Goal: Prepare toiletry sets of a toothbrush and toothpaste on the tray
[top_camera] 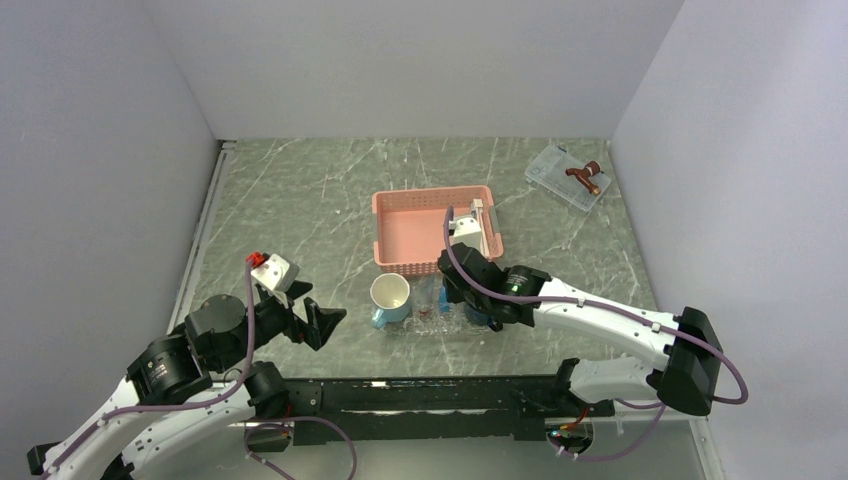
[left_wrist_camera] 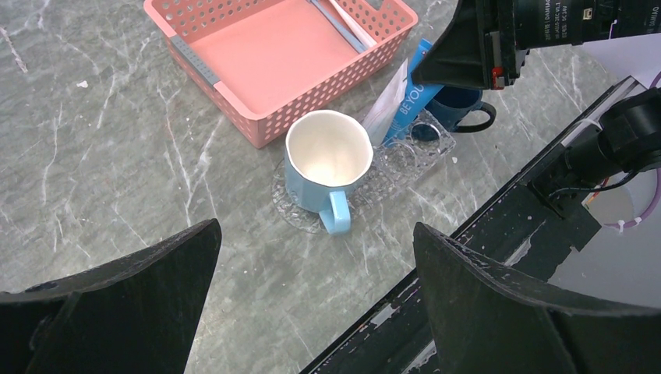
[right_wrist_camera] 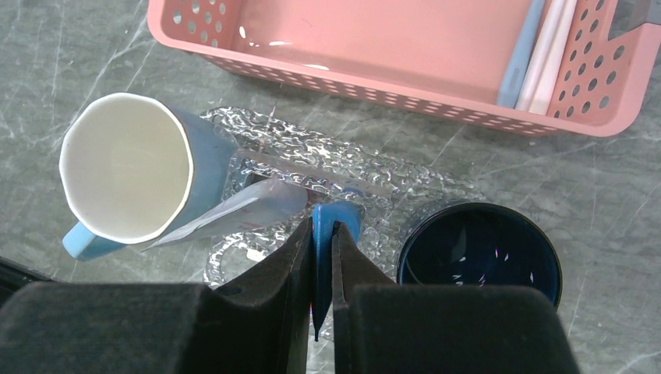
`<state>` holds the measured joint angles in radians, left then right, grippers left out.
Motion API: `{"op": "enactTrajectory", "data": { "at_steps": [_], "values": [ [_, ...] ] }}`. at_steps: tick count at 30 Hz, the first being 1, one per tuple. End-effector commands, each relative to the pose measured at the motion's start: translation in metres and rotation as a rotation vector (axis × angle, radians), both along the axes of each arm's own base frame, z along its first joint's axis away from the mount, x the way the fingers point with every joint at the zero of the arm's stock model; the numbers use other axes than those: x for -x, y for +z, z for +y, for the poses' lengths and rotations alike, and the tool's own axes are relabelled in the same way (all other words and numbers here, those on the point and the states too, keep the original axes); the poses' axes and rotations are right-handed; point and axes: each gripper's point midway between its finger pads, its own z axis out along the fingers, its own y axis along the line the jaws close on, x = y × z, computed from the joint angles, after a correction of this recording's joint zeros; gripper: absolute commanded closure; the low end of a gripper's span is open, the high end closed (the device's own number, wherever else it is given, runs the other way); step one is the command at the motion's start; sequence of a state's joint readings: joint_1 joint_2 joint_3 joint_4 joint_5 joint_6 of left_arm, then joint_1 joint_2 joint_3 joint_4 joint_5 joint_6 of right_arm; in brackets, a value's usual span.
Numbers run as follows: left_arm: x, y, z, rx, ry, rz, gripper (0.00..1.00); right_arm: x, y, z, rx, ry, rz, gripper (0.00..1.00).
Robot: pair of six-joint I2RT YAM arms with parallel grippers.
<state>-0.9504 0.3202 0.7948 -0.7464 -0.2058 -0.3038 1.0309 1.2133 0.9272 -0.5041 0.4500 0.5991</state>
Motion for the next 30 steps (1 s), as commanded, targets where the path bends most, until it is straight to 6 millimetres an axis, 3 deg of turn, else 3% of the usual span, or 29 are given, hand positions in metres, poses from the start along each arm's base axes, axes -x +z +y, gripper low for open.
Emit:
{"op": "enactTrajectory", "data": {
  "at_steps": [1,30],
  "values": [
    [-0.003,0.002,-0.002,-0.001,0.007,-0.004,0.01,-0.011,0.013,0.001,-0.060,-0.055,-0.057,1.00],
    [-0.003,0.002,-0.002,-0.001,0.008,-0.002,0.01,-0.015,-0.007,0.003,-0.054,-0.095,-0.050,1.00]
  ]
}}
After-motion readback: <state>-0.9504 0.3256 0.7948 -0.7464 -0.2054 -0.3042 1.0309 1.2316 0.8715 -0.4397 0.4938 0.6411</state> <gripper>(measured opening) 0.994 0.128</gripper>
